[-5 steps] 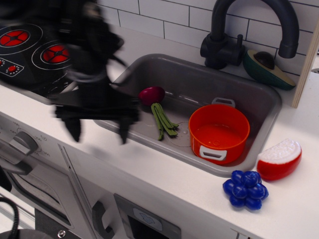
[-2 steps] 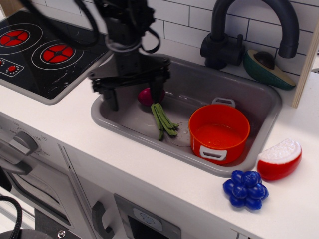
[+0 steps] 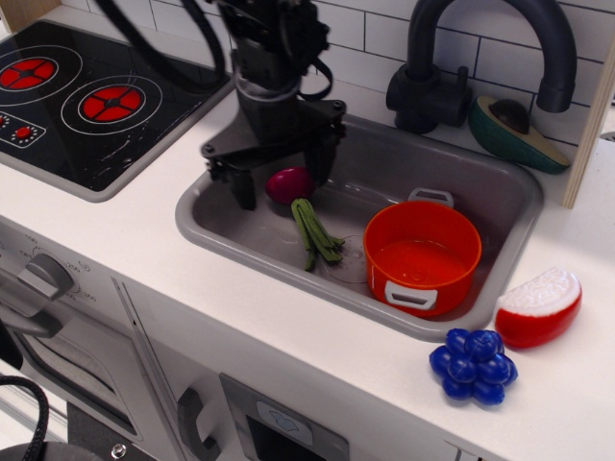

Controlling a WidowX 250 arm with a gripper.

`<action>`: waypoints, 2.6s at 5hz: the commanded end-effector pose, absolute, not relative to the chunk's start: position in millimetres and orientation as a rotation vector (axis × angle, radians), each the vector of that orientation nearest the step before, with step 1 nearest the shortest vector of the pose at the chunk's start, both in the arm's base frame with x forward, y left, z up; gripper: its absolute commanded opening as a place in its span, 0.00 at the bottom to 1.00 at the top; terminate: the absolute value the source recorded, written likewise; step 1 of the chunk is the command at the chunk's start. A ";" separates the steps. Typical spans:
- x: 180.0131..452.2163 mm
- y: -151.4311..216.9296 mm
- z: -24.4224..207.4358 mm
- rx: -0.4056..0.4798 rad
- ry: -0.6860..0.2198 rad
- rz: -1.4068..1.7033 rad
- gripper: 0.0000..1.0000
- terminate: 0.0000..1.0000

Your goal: Put beet in pot sink

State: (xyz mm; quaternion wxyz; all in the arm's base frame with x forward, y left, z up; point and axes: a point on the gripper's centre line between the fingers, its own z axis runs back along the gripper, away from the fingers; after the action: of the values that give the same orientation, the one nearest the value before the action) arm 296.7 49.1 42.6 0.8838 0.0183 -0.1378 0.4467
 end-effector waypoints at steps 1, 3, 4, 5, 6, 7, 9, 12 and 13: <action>317.3 59.4 29.4 0.062 -0.374 1.019 1.00 0.00; 322.6 58.4 4.7 -0.036 -0.358 1.056 1.00 0.00; 326.3 55.7 -8.6 -0.008 -0.329 1.035 1.00 0.00; 328.3 55.6 -11.8 0.031 -0.323 1.036 1.00 0.00; 327.6 57.3 -10.3 0.062 -0.332 1.033 0.00 0.00; 325.1 65.8 1.1 0.097 -0.351 1.037 0.00 0.00; 311.9 81.9 31.8 0.163 -0.422 1.086 0.00 0.00; 295.5 51.2 75.7 0.007 -0.134 0.965 0.00 0.00; 297.3 21.7 78.8 -0.007 -0.067 0.916 0.00 0.00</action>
State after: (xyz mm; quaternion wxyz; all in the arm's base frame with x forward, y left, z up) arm 290.2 10.7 65.1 0.8979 0.0015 -0.0108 0.4401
